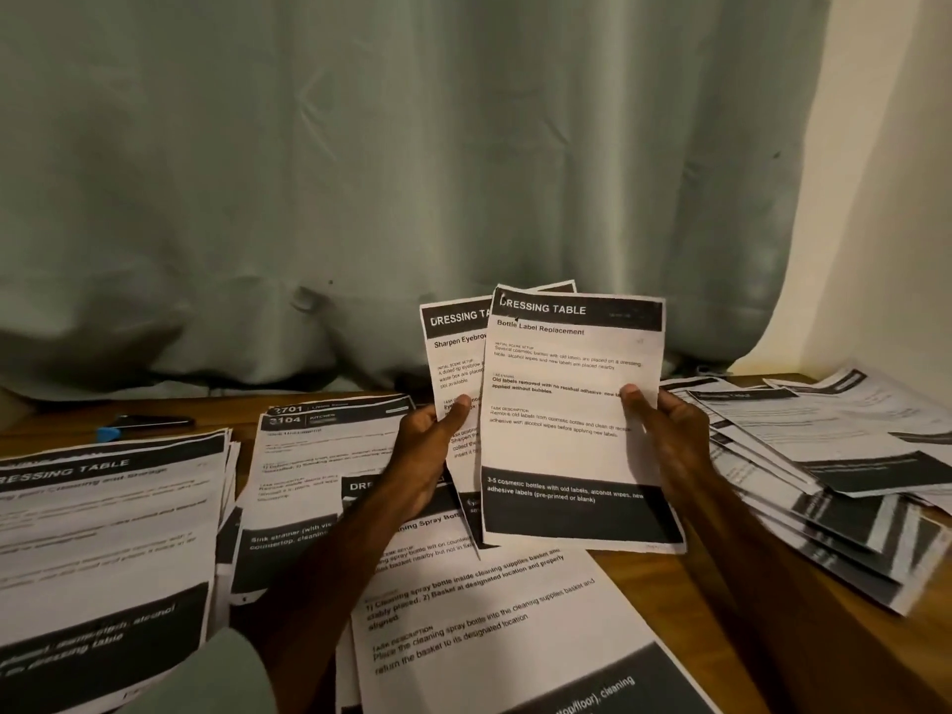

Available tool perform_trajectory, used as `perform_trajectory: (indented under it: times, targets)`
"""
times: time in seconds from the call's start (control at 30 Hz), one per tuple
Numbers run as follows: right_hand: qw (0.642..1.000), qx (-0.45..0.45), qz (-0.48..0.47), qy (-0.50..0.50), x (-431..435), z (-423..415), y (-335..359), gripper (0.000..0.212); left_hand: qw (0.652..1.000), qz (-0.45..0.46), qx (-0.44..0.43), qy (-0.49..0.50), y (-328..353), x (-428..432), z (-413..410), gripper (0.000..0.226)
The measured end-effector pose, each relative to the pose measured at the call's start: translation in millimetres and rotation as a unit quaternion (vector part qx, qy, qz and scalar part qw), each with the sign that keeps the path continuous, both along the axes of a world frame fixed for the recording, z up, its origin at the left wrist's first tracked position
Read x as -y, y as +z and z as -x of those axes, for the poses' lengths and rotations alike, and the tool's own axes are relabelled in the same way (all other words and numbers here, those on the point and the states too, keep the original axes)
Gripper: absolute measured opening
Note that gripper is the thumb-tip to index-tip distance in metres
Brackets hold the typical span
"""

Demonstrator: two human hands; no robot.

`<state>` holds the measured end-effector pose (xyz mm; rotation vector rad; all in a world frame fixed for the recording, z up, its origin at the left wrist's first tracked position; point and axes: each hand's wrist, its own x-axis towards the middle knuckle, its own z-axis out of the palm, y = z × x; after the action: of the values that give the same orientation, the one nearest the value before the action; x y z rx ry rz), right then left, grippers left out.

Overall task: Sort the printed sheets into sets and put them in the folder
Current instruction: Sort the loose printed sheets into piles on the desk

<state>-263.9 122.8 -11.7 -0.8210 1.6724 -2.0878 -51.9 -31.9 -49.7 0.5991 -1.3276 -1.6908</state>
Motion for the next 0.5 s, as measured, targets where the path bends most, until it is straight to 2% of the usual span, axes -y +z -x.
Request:
perform_trajectory:
  times: [0.3, 0.5]
  targets:
    - [0.996, 0.065, 0.045, -0.03, -13, 11, 2, 0.015, 1.0, 0.006, -0.013, 0.007, 0, 0, -2, 0.024]
    - [0.979, 0.187, 0.082, -0.021, -13, 11, 7, 0.03, 0.998, -0.009, -0.062, 0.007, 3, 1, -3, 0.026]
